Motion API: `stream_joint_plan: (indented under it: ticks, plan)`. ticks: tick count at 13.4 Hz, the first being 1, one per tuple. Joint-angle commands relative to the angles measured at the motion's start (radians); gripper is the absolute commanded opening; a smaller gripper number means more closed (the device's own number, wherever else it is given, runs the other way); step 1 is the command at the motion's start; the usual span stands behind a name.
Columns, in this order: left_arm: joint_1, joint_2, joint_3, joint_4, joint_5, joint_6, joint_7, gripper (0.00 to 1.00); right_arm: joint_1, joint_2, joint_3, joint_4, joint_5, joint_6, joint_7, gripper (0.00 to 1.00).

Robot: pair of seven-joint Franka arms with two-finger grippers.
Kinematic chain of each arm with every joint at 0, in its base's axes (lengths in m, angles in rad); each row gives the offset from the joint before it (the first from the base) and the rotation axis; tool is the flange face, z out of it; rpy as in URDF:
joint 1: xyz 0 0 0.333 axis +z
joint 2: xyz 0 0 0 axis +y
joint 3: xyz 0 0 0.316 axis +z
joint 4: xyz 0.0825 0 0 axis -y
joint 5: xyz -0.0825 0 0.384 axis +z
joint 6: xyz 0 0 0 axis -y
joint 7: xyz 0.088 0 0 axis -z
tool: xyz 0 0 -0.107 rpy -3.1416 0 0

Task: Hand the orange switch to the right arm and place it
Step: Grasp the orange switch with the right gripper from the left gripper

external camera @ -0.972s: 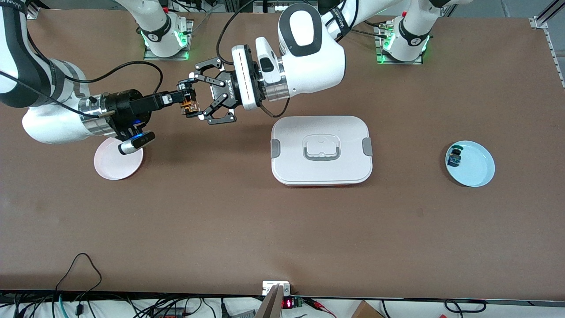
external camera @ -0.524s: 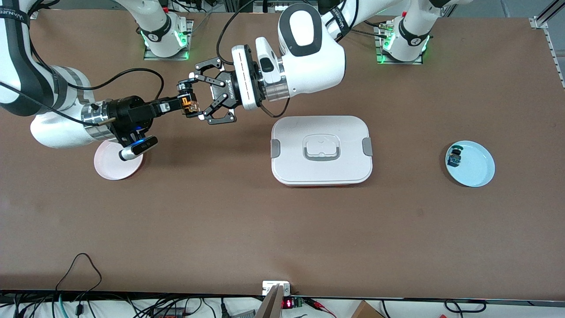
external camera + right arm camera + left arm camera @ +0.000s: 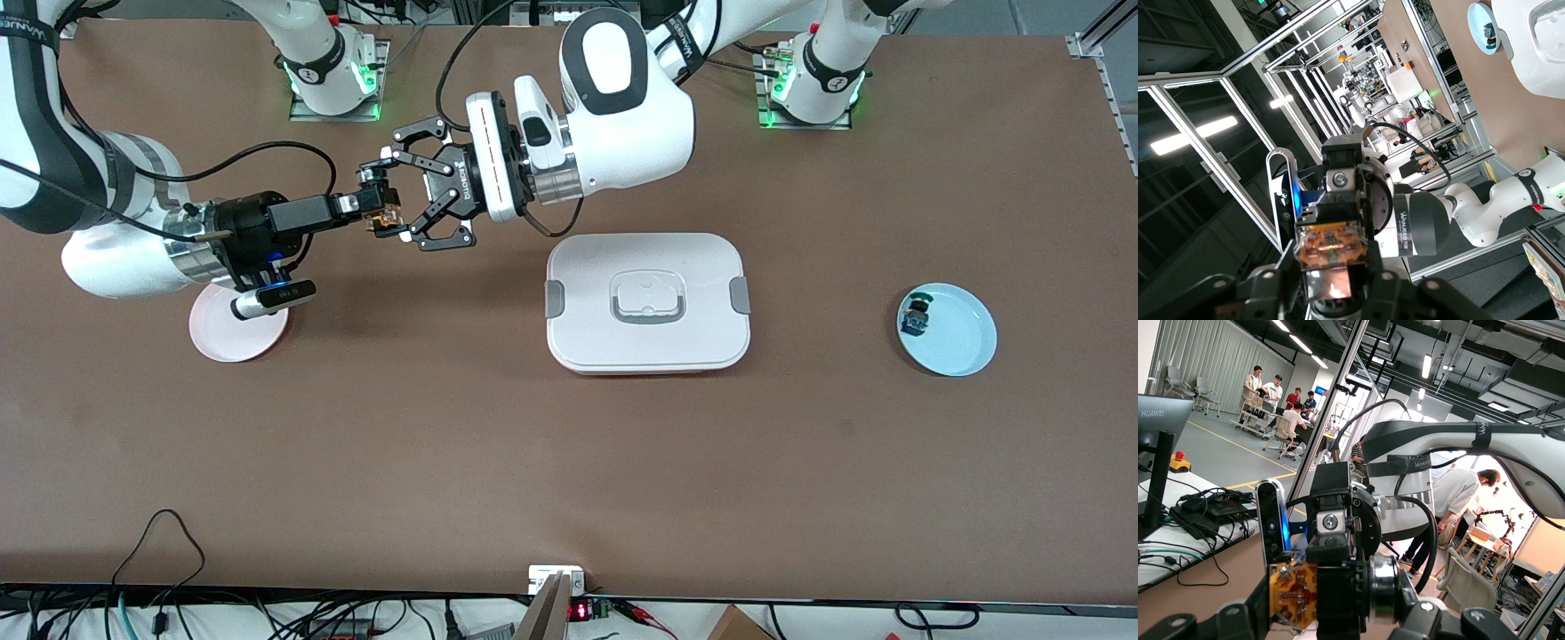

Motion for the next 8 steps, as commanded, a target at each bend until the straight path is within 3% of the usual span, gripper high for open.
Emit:
stream_joint_plan:
  ticks: [1, 4, 5, 6, 7, 8]
  plan:
    - [-0.019, 0.019, 0.008, 0.042, -0.018, 0.01, 0.002, 0.02, -0.003, 0.002, 0.002, 0.0, 0.01, -0.023, -0.025, 0.01]
    - [-0.019, 0.019, 0.008, 0.042, -0.019, 0.01, -0.004, 0.05, -0.001, 0.002, 0.002, 0.002, 0.01, -0.024, -0.026, 0.0]
    - [-0.019, 0.019, 0.008, 0.042, -0.021, 0.01, -0.006, 0.23, -0.001, 0.002, 0.002, 0.002, 0.009, -0.023, -0.034, 0.0]
    - [-0.017, 0.018, 0.007, 0.042, -0.021, 0.01, -0.013, 0.78, -0.001, 0.002, 0.002, 0.002, 0.009, -0.023, -0.034, 0.0]
    - [-0.013, 0.018, 0.007, 0.042, -0.024, 0.009, -0.039, 1.0, -0.001, 0.002, 0.002, 0.004, 0.01, -0.023, -0.034, 0.0]
    - [-0.011, 0.014, 0.007, 0.042, -0.022, 0.009, -0.056, 1.0, -0.001, 0.002, 0.002, 0.004, 0.01, -0.021, -0.034, 0.0]
